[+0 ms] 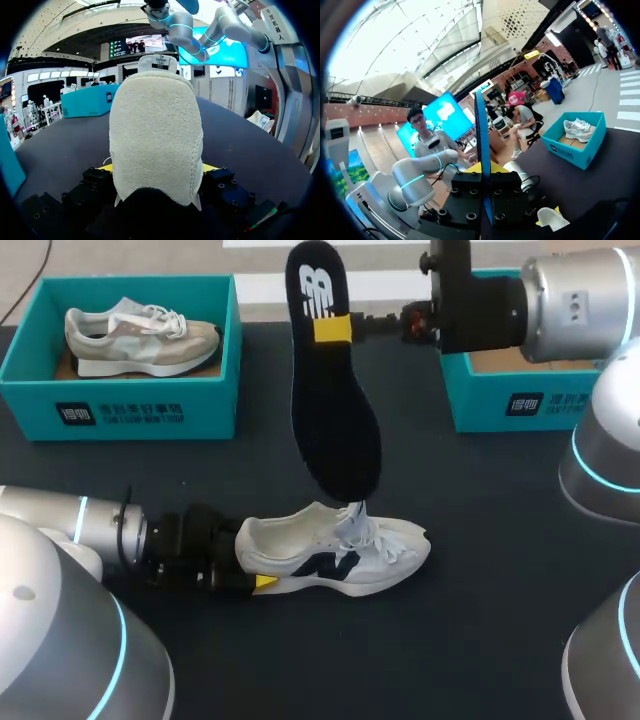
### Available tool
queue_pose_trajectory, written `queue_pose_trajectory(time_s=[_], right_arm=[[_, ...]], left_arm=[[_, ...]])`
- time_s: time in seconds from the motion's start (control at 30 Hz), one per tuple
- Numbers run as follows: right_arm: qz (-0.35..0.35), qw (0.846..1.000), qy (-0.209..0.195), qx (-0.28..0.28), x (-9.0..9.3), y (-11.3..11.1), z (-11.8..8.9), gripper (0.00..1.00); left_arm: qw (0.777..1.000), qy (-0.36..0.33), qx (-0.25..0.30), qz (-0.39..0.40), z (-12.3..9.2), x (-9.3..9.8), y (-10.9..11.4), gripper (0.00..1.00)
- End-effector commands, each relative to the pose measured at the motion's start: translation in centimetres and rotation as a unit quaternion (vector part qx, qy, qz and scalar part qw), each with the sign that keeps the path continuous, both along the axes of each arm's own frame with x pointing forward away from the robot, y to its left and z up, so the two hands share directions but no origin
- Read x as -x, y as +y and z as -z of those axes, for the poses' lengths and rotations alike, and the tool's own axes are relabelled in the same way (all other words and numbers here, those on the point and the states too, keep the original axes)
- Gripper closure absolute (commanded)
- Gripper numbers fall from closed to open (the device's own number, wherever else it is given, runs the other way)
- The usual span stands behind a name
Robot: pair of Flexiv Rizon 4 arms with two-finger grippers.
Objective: Take the shoe out of the shoebox, open the shoe tongue, remove and reinsert the insole, then place the shoe into the shoebox
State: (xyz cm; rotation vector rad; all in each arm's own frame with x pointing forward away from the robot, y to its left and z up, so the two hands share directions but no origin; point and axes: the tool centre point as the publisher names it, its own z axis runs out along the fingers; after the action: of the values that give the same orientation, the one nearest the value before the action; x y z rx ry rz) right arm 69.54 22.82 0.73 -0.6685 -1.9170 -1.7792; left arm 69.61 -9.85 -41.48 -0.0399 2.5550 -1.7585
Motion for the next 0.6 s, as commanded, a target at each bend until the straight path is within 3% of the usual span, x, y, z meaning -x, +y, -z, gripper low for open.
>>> queue_pose_trajectory(time_s=[0.03,0.27,0.6], right_arm=[[-0.003,0.999,0.037,0.003,0.9,-3.2,-1.2,1.00],[0.026,0.997,0.071,0.005,2.3,-5.2,-1.8,1.00],[0.023,0.996,0.087,0.003,4.4,-5.0,-1.9,1.00]], left_arm=[[1.000,0.000,-0.001,-0.001,0.1,0.1,0.0,1.00],[1.000,0.000,-0.001,-0.001,0.1,0.1,0.0,1.00],[1.000,0.000,-0.001,-0.001,0.1,0.1,0.0,1.00]])
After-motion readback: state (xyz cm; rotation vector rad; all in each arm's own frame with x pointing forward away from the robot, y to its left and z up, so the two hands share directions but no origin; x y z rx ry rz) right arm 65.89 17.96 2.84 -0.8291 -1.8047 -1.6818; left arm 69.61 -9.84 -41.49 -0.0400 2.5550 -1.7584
